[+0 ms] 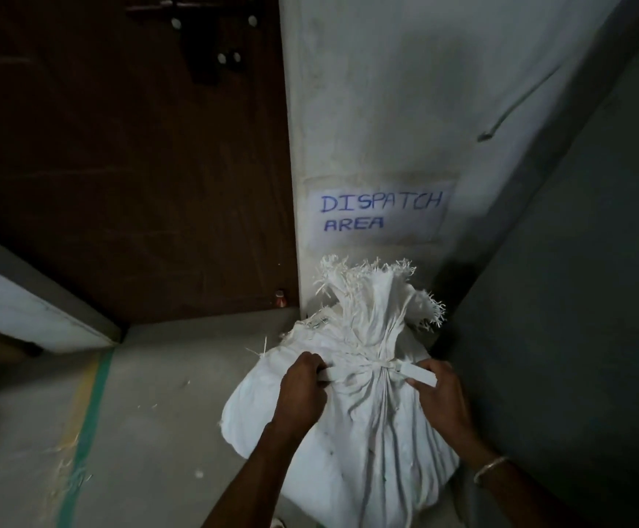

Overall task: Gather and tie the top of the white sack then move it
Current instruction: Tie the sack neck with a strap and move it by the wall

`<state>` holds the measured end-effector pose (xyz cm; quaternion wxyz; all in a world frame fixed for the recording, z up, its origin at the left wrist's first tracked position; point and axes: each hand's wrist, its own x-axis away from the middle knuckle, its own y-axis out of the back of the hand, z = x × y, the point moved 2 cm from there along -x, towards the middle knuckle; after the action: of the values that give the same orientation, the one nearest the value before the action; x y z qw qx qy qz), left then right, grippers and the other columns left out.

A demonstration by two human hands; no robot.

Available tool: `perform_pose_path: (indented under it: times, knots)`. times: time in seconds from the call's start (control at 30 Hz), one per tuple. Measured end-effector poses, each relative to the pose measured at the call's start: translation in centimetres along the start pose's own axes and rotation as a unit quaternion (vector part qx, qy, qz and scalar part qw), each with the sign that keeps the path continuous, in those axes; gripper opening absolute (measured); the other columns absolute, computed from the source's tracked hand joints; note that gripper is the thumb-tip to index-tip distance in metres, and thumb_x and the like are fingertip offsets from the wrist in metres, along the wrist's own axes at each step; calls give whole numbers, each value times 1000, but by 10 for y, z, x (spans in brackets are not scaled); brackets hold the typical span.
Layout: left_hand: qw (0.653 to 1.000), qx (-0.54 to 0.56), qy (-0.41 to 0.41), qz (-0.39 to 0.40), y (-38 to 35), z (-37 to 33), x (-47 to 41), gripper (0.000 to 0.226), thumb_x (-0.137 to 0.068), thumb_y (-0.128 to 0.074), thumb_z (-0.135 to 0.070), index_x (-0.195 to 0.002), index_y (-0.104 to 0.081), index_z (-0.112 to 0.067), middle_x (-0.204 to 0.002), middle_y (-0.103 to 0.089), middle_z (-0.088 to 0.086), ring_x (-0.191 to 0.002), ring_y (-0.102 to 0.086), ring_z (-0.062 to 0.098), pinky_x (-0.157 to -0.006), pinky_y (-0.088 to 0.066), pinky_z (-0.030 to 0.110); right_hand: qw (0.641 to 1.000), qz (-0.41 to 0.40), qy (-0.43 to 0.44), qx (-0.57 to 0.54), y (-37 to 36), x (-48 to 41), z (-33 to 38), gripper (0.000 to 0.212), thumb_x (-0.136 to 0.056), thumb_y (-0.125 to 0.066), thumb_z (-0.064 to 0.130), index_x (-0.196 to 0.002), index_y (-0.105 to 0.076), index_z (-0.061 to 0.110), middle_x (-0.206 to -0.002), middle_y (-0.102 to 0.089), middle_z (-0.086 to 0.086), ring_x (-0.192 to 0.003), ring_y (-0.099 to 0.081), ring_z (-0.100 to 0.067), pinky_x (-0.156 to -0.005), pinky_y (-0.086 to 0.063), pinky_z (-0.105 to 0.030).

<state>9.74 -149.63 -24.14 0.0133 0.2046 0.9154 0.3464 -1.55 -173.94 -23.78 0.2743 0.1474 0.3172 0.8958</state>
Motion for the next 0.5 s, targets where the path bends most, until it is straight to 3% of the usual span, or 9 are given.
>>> perform_pose_path:
  times: [0.07,0.17,0.23,0.37,0.5]
  knots:
    - [1000,4,9,-20,-20,9,-1,46,-80,-57,5,-69,-42,-37,-82,-64,-2,-81,-65,12,-68,-49,24,1000,-3,21,10,-10,-8,-22,36,-81,-80,3,-85,-62,35,-90,-60,5,-83,-64,-20,-75,-53,-38]
    - [999,-5,25,-37,-57,36,-1,37,-80,-62,11,-76,-51,-24,-79,-60,-7,-72,-57,0,-67,-41,11,998,-26,53,37,-34,-14,-54,25,-82,-78,0,-94,-70,20,-92,-60,5,-87,-63,-19,-79,-55,-41]
    - [998,-14,22,-49,-84,59,-4,36,-78,-66,11,-80,-55,-22,-79,-59,-8,-68,-53,-3,-68,-39,5,994,-34,77,67,-53,-20,-77,29,-78,-75,-5,-92,-73,20,-90,-63,6,-87,-63,-18,-81,-54,-36]
    - [998,-2,16,-55,-125,74,-19,38,-76,-60,4,-78,-45,-31,-77,-53,-14,-73,-55,7,-66,-37,17,988,-78,62,122,-75,-29,-108,39,-59,-80,-17,-82,-69,14,-80,-66,-3,-79,-65,-35,-72,-50,-36]
    - [997,22,8,-76,-131,57,-19,29,-75,-55,5,-80,-50,-22,-79,-51,-14,-71,-51,4,-65,-38,10,992,-98,41,63,-60,-39,-108,23,-75,-69,-5,-82,-67,17,-83,-62,1,-83,-62,-28,-73,-52,-41]
